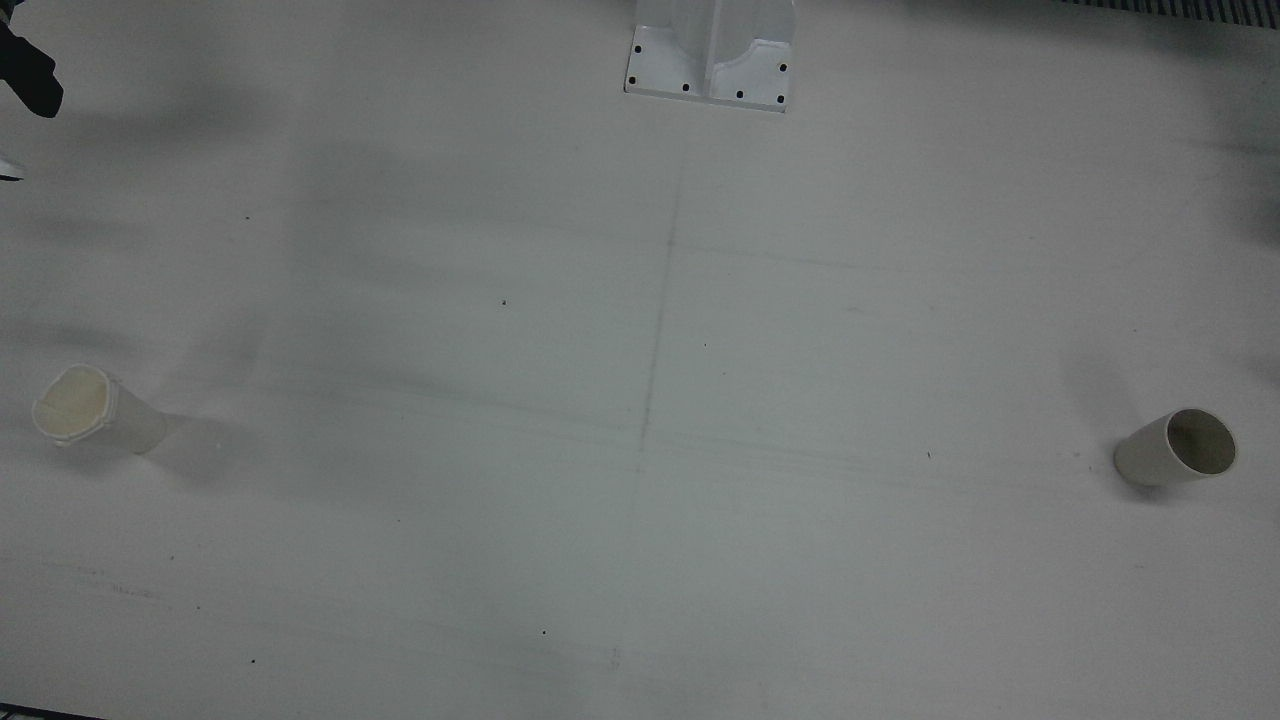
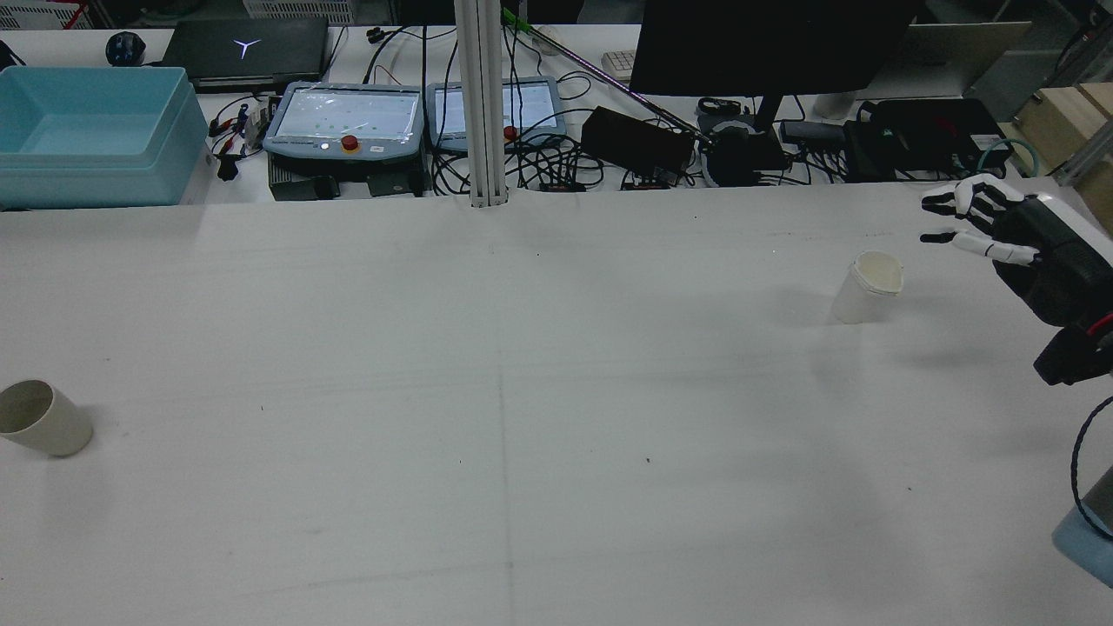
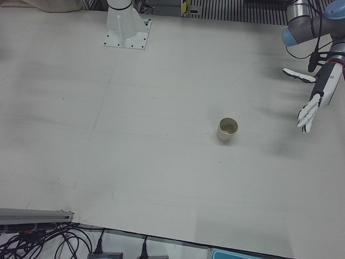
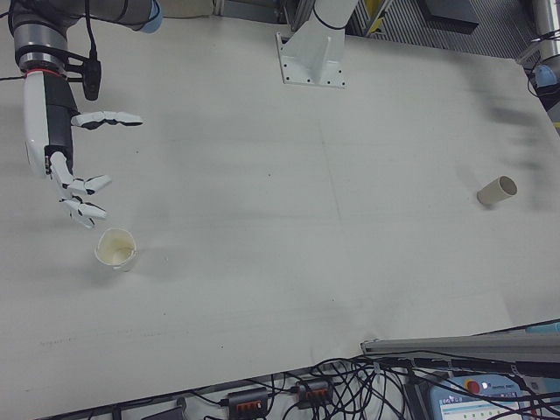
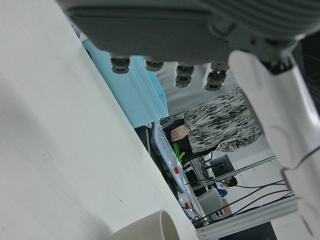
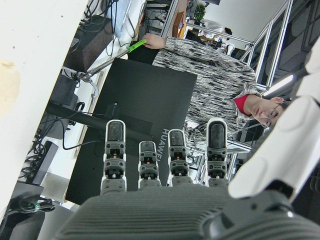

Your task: Pour water

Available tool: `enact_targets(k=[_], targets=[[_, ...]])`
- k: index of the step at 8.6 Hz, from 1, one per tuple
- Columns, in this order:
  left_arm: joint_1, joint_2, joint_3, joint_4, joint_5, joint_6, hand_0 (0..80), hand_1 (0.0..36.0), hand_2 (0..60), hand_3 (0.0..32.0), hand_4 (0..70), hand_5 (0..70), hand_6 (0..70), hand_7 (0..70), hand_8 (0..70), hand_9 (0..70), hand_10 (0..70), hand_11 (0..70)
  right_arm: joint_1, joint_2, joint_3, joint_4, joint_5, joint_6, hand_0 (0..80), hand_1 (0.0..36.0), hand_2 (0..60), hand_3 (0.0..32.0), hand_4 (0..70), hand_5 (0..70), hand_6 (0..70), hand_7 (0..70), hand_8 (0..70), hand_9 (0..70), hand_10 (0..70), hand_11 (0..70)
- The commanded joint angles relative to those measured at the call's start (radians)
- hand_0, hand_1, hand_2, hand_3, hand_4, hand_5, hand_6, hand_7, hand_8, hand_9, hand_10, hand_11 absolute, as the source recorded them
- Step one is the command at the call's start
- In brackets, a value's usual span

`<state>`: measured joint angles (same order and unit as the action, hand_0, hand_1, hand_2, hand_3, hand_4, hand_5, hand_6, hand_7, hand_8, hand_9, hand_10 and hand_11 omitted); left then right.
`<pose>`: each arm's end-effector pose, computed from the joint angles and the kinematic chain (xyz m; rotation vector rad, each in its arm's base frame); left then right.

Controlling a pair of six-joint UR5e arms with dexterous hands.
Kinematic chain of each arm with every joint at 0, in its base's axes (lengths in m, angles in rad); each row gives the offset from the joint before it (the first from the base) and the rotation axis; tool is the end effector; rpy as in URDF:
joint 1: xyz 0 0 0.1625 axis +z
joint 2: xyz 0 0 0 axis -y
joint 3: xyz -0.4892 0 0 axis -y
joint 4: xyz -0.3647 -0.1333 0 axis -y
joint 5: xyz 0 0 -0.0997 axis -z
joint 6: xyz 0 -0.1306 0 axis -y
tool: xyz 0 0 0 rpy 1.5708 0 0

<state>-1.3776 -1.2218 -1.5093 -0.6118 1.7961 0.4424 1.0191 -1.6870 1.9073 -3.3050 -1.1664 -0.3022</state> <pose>-0.0423 -0.3260 0.8400 0.0673 2.0723 -1.5285 -0.0653 -0.4585 0.6614 0.1389 -2.0843 1.9376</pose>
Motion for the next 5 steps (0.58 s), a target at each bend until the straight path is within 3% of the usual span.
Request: enact_targets(k=[1,2,5], targets=[[0.101,-0.054,0.077,-0.011,-0.009,0.079,46.8,7.0,2.5,11.0,14.1,0.0,3.0,13.3,0.0,1.2,2.2,4.3,-0.089,0.004,-0.021,0.018,0.056,0.002,42.4,7.7,15.6,0.0,5.0,70.0,21.9,38.9,17.1,24.2,20.9,31.1],[0.145,-0.054,0.078,-0.013,-0.014,0.108,49.5,11.1,3.8,10.8,13.6,0.0,2.9,13.7,0.0,1.3,3.1,6.1,-0.091,0.006,-0.022,0.018,0.057,0.002,42.6,7.8,15.1,0.0,4.0,70.0,21.5,39.0,16.9,24.3,20.3,30.3],[0.213,-0.099,0.083,0.006,-0.069,0.101,49.5,11.1,5.3,9.2,17.4,0.0,4.0,14.2,0.0,1.4,2.2,4.8,-0.086,0.012,-0.019,0.018,0.057,0.006,43.6,8.6,15.4,0.0,3.1,70.0,21.4,39.8,16.8,24.5,19.2,28.6]])
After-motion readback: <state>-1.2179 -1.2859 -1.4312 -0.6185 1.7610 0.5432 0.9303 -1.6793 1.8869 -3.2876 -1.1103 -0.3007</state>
